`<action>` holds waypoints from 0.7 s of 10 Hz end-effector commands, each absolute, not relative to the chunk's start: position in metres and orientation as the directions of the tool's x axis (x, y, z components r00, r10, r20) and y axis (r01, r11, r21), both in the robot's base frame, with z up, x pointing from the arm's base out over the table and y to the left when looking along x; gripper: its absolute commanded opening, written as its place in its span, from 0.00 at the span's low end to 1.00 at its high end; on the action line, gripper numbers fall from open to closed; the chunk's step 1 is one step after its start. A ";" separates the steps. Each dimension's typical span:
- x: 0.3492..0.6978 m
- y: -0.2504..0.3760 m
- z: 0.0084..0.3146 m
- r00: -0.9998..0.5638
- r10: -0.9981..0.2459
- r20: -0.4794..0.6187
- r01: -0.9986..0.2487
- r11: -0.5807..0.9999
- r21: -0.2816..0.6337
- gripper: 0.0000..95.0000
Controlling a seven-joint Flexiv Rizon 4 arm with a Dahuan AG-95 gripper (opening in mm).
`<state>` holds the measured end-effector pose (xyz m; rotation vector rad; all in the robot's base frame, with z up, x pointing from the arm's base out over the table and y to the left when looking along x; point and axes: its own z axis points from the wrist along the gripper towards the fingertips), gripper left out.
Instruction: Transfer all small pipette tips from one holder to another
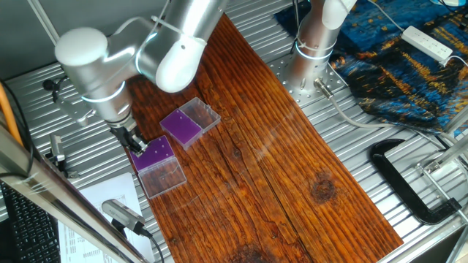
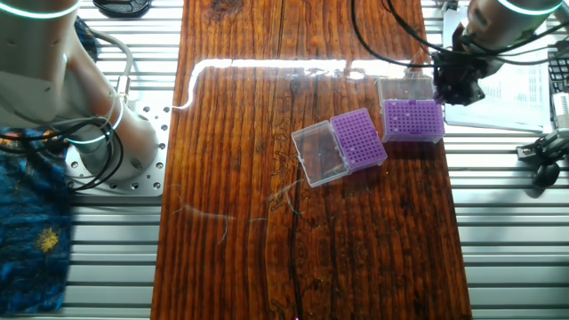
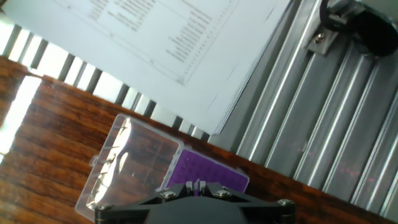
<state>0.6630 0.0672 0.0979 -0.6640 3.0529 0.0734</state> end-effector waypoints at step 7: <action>0.663 0.082 0.088 -0.913 -0.406 -0.027 -0.407 0.912 0.051 0.00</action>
